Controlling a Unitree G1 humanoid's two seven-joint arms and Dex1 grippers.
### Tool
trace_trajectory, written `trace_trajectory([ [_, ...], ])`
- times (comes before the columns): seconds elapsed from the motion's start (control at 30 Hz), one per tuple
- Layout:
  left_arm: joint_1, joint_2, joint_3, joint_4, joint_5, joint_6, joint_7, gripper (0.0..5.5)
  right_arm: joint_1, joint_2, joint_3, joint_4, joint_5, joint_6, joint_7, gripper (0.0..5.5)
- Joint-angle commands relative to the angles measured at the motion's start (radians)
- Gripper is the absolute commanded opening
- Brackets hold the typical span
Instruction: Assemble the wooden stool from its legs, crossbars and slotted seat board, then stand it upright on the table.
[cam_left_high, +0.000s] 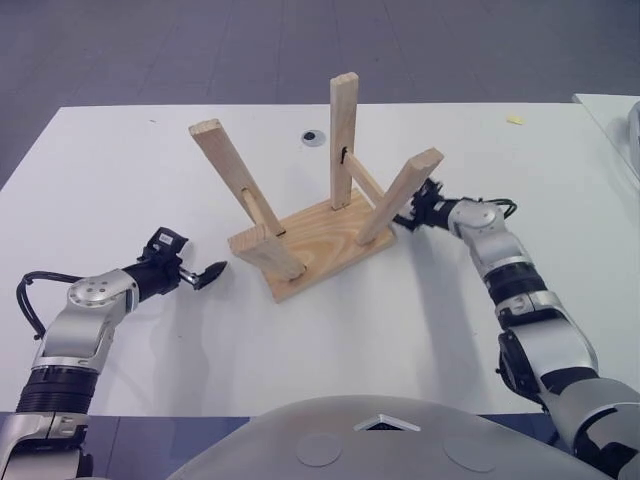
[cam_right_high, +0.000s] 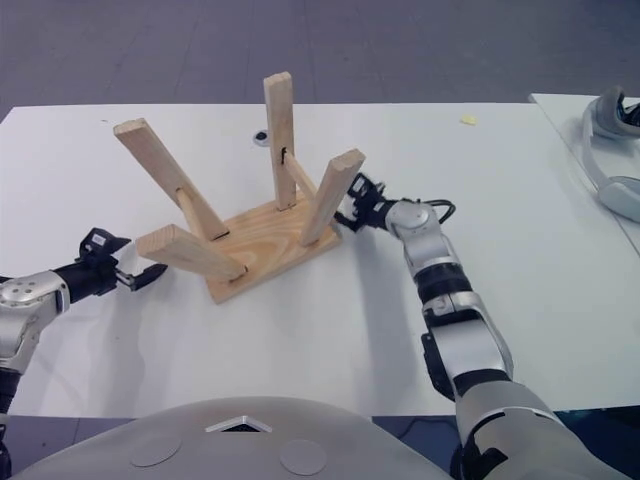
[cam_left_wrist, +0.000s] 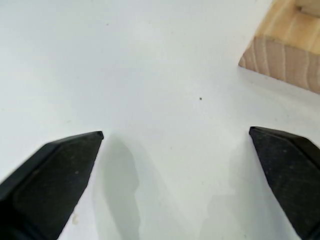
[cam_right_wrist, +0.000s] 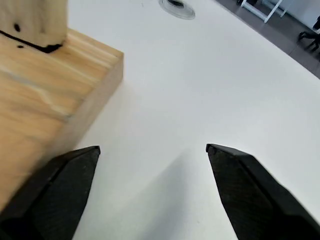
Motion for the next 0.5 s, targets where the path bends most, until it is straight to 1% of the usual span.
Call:
trace_trajectory([
  [0.03, -0.048, -0.068, -0.023, -0.02, 0.049, -0.012, 0.054, 5.4, 0.121, -0.034, 0.09, -0.082, -0.063, 0.016, 0.071, 4.0],
  [0.17, -0.133, -0.181, -0.06, -0.008, 0.086, -0.029, 0.112, 5.4, 0.15, -0.05, 0.077, -0.201, -0.026, 0.076, 0.101, 4.0],
  [0.33, -0.244, -0.305, -0.082, 0.056, 0.125, -0.068, 0.163, 5.4, 0.264, -0.114, 0.062, -0.486, 0.062, 0.238, 0.181, 4.0],
  [0.4, -0.257, -0.331, -0.093, 0.065, 0.131, -0.076, 0.157, 5.4, 0.286, -0.134, 0.047, -0.52, 0.066, 0.268, 0.173, 4.0],
  [0.5, -0.248, -0.362, -0.102, 0.04, 0.124, -0.07, 0.133, 5.4, 0.287, -0.144, -0.001, -0.501, 0.076, 0.286, 0.14, 4.0],
])
